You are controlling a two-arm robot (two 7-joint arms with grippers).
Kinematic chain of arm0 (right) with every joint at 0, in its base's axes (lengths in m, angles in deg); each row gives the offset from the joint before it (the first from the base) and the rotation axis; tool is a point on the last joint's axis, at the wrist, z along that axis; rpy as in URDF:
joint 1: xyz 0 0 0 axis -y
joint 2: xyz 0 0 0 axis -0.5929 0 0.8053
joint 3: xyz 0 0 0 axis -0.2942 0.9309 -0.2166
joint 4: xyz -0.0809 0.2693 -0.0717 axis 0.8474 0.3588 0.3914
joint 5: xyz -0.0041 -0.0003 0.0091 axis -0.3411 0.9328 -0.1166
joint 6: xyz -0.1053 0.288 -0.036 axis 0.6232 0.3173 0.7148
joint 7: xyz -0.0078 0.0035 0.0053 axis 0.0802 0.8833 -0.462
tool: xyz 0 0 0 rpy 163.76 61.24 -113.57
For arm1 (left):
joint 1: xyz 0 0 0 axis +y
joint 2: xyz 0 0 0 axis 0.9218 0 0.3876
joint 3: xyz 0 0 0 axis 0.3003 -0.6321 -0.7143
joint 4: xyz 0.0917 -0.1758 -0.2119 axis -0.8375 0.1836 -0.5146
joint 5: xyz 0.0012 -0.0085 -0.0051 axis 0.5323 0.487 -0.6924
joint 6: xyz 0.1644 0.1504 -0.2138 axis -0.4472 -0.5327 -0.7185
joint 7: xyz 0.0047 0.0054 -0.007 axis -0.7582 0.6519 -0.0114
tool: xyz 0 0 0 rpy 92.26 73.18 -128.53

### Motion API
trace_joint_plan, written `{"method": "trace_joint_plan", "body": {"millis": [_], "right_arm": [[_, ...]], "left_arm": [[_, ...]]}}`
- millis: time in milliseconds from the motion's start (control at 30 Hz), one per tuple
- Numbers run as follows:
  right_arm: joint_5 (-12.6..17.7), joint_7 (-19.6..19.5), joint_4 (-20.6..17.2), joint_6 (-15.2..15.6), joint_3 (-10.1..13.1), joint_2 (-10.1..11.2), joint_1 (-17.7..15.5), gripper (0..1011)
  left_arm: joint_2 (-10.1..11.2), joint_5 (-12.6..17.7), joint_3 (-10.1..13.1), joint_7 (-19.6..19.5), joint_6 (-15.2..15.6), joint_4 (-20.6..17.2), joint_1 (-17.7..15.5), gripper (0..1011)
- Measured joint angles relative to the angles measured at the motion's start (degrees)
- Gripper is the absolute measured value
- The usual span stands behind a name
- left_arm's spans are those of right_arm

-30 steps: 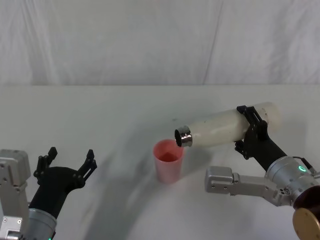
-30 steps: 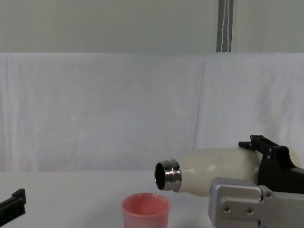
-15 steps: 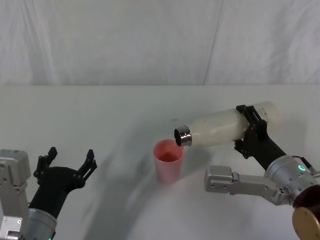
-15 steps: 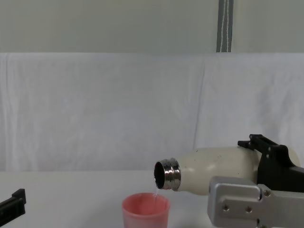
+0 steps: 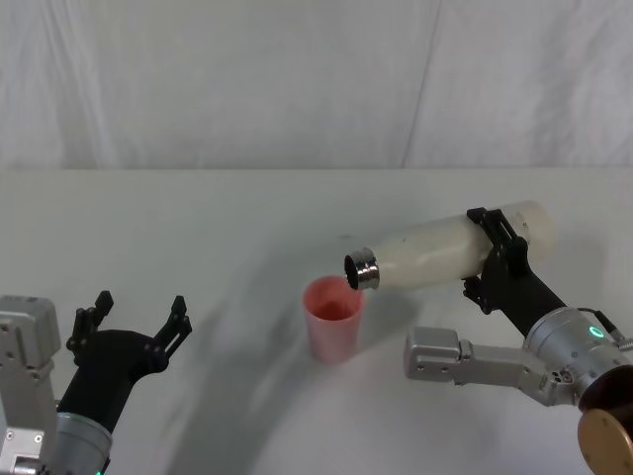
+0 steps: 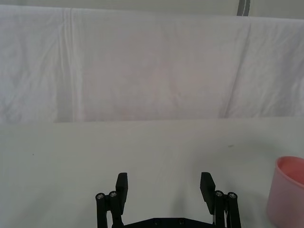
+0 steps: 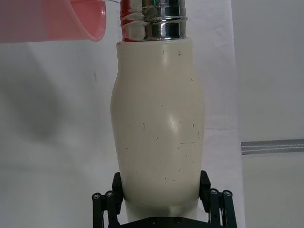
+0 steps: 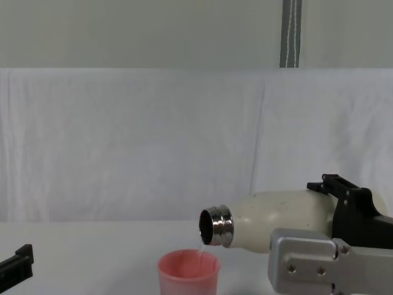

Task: Grasp the thermos with one hand and pour water into the cup lid.

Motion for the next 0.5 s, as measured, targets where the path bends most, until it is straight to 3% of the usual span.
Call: {"method": "trace_joint_plan", "body": {"millis": [500], "right_arm": [[0.11, -0.06, 0.08, -0.04, 0.10, 0.12, -0.07, 957]], "left_arm": [[0.00, 0.00, 0.00, 0.00, 0.00, 0.00, 0.00, 1001]]}}
